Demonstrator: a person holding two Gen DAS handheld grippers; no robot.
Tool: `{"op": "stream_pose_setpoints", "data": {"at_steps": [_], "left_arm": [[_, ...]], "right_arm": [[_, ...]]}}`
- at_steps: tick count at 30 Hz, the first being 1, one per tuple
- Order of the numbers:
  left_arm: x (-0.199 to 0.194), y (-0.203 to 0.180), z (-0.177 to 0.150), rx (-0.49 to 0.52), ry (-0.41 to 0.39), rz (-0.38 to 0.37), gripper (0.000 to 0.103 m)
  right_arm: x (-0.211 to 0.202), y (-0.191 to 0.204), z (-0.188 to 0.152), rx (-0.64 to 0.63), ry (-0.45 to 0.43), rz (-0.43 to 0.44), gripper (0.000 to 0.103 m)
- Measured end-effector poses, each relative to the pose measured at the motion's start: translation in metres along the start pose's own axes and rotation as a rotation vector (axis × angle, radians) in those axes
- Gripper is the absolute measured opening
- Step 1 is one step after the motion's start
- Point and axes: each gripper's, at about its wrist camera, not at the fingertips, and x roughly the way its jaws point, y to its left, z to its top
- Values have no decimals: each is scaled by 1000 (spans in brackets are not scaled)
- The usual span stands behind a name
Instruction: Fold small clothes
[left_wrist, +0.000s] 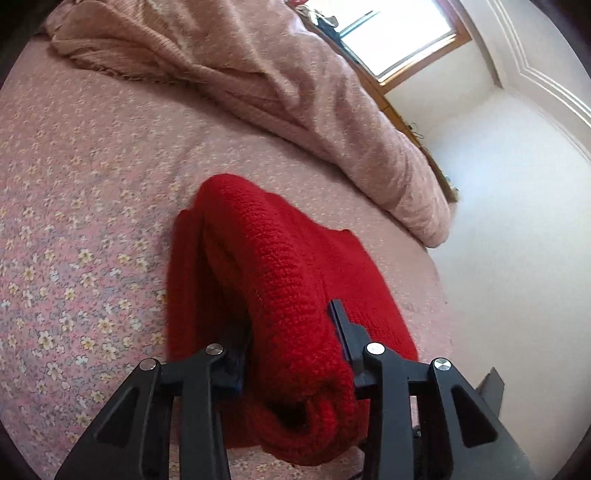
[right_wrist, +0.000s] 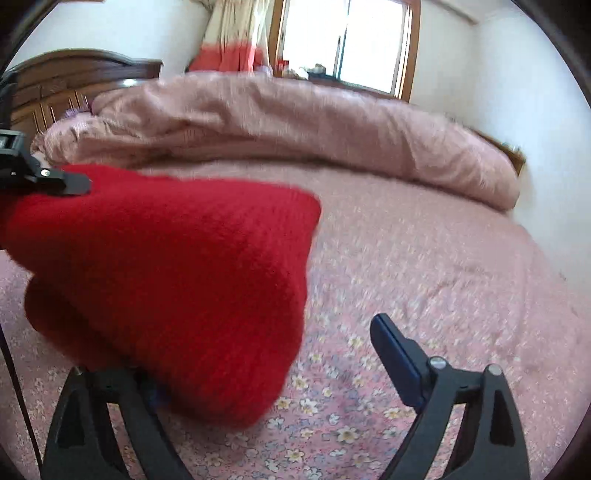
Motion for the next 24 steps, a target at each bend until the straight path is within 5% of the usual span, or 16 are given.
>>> {"op": "stream_pose_setpoints", "data": {"at_steps": [4, 10, 16, 17, 19, 24], "left_arm": [[-1, 7, -13, 35, -14, 146, 23], [3, 5, -20, 63, 1, 147, 24], [3, 3, -20, 92, 2, 160, 30], [-5, 2, -20, 93, -12, 158, 30], [-28, -4, -20, 109, -68, 126, 31], [-84, -44, -27, 284, -296, 174, 44]], "right_arm": [[-22, -3, -8, -79, -73, -63, 94], [-33, -33, -25, -72, -6, -41, 94], [-54, -28, -41, -149, -8, -123, 93], [-55, -31, -43, -154, 1, -160, 92], [-53, -39, -50, -242, 18, -365, 91], [-57, -48, -29, -275, -49, -351, 89]]}}
